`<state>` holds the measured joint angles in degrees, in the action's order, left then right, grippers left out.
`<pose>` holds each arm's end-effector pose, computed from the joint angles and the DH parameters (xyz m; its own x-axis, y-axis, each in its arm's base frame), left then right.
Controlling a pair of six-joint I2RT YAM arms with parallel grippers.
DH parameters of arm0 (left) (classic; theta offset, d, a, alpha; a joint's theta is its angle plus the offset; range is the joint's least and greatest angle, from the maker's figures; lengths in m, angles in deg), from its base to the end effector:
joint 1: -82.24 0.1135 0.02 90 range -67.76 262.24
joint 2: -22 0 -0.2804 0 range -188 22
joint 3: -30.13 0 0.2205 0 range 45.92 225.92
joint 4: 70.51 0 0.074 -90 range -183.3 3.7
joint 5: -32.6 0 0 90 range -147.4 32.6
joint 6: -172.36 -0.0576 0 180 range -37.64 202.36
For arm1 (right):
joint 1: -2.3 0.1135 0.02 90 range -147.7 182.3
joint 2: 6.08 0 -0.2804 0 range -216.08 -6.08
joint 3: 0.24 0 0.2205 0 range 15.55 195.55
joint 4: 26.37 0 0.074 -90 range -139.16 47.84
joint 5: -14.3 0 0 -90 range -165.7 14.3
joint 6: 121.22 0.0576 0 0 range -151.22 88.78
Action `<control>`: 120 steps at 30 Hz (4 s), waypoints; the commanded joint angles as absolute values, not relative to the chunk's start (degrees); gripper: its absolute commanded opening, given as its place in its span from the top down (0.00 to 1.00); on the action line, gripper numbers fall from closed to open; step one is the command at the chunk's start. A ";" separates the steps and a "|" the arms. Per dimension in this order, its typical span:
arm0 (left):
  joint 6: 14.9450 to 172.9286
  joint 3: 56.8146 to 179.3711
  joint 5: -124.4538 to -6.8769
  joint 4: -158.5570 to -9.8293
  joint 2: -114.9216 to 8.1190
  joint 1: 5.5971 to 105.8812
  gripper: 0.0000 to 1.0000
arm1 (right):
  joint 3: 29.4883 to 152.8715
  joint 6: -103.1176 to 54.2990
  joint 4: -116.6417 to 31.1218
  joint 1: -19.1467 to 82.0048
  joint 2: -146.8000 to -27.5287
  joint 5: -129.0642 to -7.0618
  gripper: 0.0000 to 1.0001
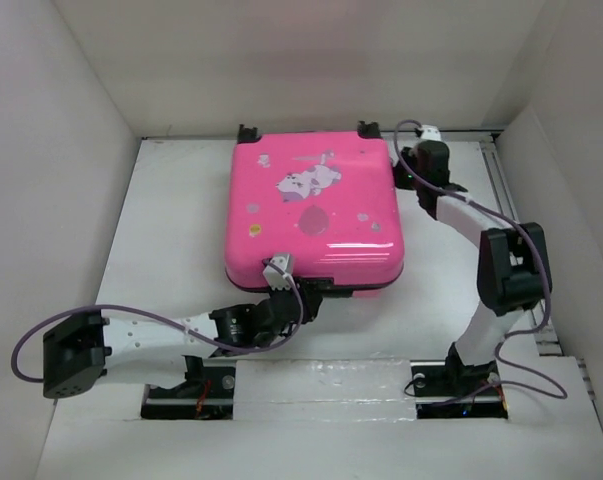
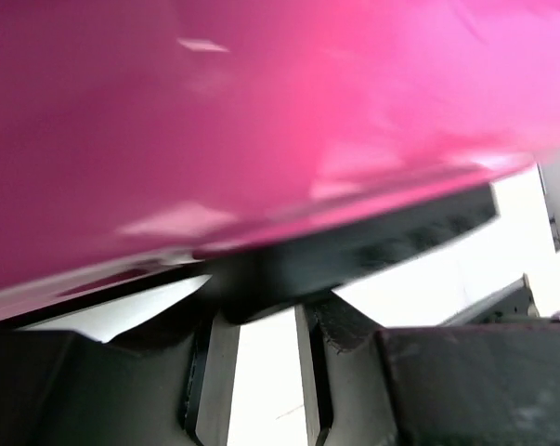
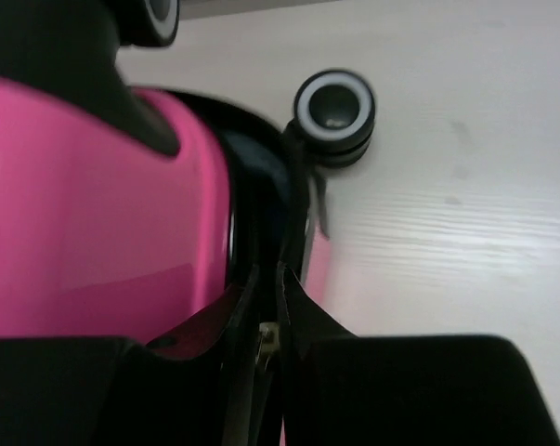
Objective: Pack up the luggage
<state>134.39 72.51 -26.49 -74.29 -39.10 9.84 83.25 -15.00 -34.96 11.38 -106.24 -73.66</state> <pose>0.0909 -0.1887 0.2410 -0.6028 -0.3367 -0.7234 0.3237 0.7255 -0.6074 0.3943 0.0651 0.2701 -0.4575 0.2096 -0.8641 -0.0643 0.9615 0.2672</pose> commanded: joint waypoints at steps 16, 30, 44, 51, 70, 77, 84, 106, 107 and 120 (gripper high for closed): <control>125.60 79.32 -5.83 -80.23 -33.72 12.54 0.65 | 58.20 -12.69 -23.02 17.16 -87.66 -64.01 0.50; 123.14 80.03 -14.68 -76.72 -33.99 23.35 0.59 | 35.33 -11.71 -1.13 16.63 -73.59 -59.28 0.51; 123.23 79.50 -20.58 -77.51 -34.42 23.35 0.59 | 50.59 8.10 61.70 2.66 -114.07 -9.19 0.42; 123.75 78.88 -21.19 -78.91 -33.37 23.35 0.59 | 55.62 11.23 61.72 4.24 -119.38 -3.90 0.38; 122.52 82.49 -26.12 -80.31 -36.70 19.57 0.66 | 68.72 17.90 61.72 6.69 -123.24 6.56 0.35; 124.27 81.87 -26.21 -80.58 -37.23 19.57 0.66 | 68.19 18.43 61.72 9.15 -126.93 6.56 0.36; 124.20 81.87 -17.86 -85.68 -34.51 19.57 0.65 | 60.82 14.48 61.72 15.13 -122.11 4.29 0.49; 122.87 76.25 -32.00 -76.63 -33.19 18.08 0.80 | 51.68 10.62 61.72 16.36 -120.43 0.06 0.57; 122.87 76.25 -32.00 -76.63 -32.67 18.08 0.80 | 50.97 10.61 61.72 16.36 -120.43 0.06 0.58; 122.87 75.72 -34.20 -74.96 -32.14 18.08 0.81 | 48.68 10.08 61.72 16.98 -119.20 -2.13 0.73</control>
<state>123.09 76.38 -32.94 -77.78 -33.35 18.21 51.40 13.64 39.15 14.27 -117.76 -5.66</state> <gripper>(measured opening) 0.191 0.285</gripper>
